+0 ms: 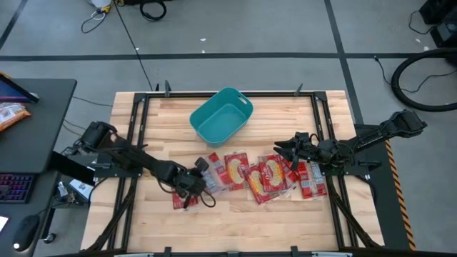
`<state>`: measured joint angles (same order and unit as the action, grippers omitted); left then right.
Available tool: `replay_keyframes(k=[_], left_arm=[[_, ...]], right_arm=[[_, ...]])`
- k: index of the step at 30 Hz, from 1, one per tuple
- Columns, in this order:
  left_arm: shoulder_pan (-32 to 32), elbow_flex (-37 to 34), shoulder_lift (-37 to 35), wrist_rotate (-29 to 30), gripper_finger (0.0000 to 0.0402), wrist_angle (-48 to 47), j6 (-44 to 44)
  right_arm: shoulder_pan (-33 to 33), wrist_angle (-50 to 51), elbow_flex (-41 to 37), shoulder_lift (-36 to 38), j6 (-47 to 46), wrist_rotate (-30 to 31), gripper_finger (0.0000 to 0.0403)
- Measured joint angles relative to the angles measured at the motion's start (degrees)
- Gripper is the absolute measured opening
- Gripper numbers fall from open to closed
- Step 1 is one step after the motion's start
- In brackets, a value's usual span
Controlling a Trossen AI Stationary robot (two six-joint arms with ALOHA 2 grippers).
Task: Sort popcorn bags into baskets
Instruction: Put the red popcorn bag into the green container
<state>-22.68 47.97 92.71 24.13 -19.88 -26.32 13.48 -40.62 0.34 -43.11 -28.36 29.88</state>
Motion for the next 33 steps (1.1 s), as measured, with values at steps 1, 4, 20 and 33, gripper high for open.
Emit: replay_keyframes(k=[1, 4, 20, 33], left_arm=[[-0.04, 0.65, -0.99, 0.12, 0.0004, -0.77, 0.97], [-0.04, 1.16, -2.47, 0.18, 0.0004, -2.31, 3.34], [-0.01, 3.82, -6.49, 1.65, 0.0002, -4.11, 6.27], [0.72, 3.80, -12.50, 4.94, 0.0002, -4.02, 6.32]], right_arm=[[0.01, 0.00, 0.00, 0.00, -0.02, -0.01, 0.0158], [0.01, -0.02, 0.00, 0.00, 0.00, -0.01, 0.0158], [0.01, 0.01, 0.00, 0.00, 0.00, -0.01, 0.0158], [0.00, -0.02, 0.00, 0.02, 0.00, -0.01, 0.0158]])
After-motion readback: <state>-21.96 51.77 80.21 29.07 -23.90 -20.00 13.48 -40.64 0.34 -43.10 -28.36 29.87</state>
